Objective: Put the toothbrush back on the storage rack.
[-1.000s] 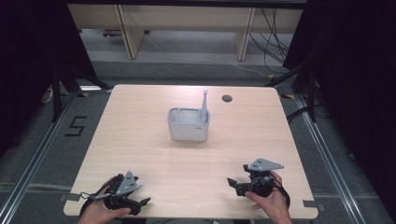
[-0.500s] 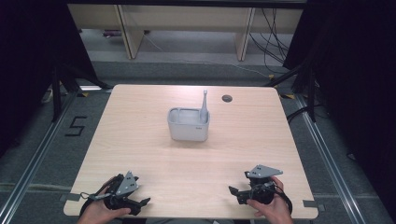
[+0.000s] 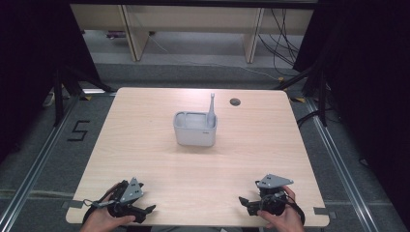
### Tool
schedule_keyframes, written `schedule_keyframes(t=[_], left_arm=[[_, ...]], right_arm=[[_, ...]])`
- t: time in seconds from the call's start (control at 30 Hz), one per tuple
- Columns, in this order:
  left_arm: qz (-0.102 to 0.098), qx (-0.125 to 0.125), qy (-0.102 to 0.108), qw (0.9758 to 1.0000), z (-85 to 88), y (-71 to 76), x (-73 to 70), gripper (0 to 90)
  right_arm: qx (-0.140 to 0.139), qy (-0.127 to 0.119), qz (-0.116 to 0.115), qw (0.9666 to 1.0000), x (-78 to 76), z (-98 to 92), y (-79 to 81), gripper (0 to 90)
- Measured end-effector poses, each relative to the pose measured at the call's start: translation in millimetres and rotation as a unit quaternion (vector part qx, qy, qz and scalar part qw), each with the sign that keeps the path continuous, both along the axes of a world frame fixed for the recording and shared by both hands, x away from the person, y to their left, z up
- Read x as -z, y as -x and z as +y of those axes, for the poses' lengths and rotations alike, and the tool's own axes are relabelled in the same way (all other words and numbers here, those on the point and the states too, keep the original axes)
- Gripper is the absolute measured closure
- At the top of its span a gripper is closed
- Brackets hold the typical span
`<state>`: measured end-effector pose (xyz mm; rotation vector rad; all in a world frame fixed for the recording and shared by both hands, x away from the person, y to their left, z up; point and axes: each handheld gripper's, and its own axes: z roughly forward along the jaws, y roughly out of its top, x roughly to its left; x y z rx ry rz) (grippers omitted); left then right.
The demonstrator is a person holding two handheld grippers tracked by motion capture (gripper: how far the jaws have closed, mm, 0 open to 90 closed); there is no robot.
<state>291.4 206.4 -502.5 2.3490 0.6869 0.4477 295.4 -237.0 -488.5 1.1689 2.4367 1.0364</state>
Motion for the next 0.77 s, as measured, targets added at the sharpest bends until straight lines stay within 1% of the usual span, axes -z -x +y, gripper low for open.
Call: schedule_keyframes(t=[0.03, 0.07, 0.1, 0.13, 0.17, 0.2, 0.23, 0.3, 0.37, 0.4, 0.57, 0.6, 0.63, 0.77], left_arm=[[0.0, 0.0, 0.0, 1.0, 0.0, 0.0, 0.0, 16.2], [0.0, 0.0, 0.0, 1.0, 0.0, -0.1, 0.0, 16.2], [0.0, 0.0, 0.0, 1.0, 0.1, -0.1, 0.0, 16.2], [0.0, 0.0, 0.0, 1.0, 0.0, -0.1, 0.2, 16.2], [0.0, 0.0, 0.0, 1.0, -0.1, -0.1, 0.2, 16.2], [0.0, 0.0, 0.0, 1.0, -0.1, 0.0, 0.2, 16.2], [0.0, 0.0, 0.001, 1.0, -0.1, 0.0, 0.2, 16.2], [0.0, 0.0, 0.0, 1.0, -0.1, -0.1, 0.1, 16.2], [0.0, 0.0, 0.0, 1.0, 0.0, -0.1, 0.1, 16.2], [0.0, 0.0, 0.0, 1.0, 0.0, -0.1, 0.2, 16.2], [0.001, 0.0, 0.0, 1.0, -0.1, -0.1, 0.3, 16.2], [0.0, 0.0, 0.0, 1.0, 0.0, -0.1, 0.3, 16.2], [0.0, -0.001, 0.001, 1.0, 0.0, -0.2, 0.3, 16.2], [0.001, 0.001, 0.0, 1.0, 0.3, -0.4, 0.0, 16.1]], right_arm=[[-0.008, 0.006, -0.018, 0.9998, 1.4, -1.3, -1.4, 16.5], [-0.012, 0.008, -0.022, 0.9997, 1.4, -1.7, -1.7, 16.4], [-0.007, 0.004, -0.016, 0.9998, 1.4, -1.4, -0.5, 16.4], [-0.001, 0.001, -0.005, 1.0, 0.8, -1.0, 0.9, 16.4], [0.006, -0.001, -0.01, 0.9999, 0.9, -0.8, 1.8, 16.4], [-0.004, 0.006, -0.018, 0.9998, 0.7, -3.1, -0.1, 16.4], [0.0, 0.004, -0.014, 0.9999, 0.3, -3.0, 0.4, 16.4], [-0.002, 0.004, -0.02, 0.9998, 1.1, -3.7, 0.3, 16.4], [-0.001, 0.004, -0.014, 0.9999, 0.9, -3.6, 1.1, 16.4], [-0.005, 0.004, -0.018, 0.9998, 1.3, -4.0, 0.4, 16.4], [-0.005, 0.005, -0.018, 0.9998, 1.3, -4.1, 0.5, 16.4], [-0.003, 0.01, -0.022, 0.9997, 0.7, -4.6, 0.6, 16.4], [-0.004, 0.006, -0.022, 0.9997, 1.4, -4.3, 0.3, 16.4], [-0.004, 0.006, -0.023, 0.9997, 1.3, -4.4, 0.1, 16.4]])
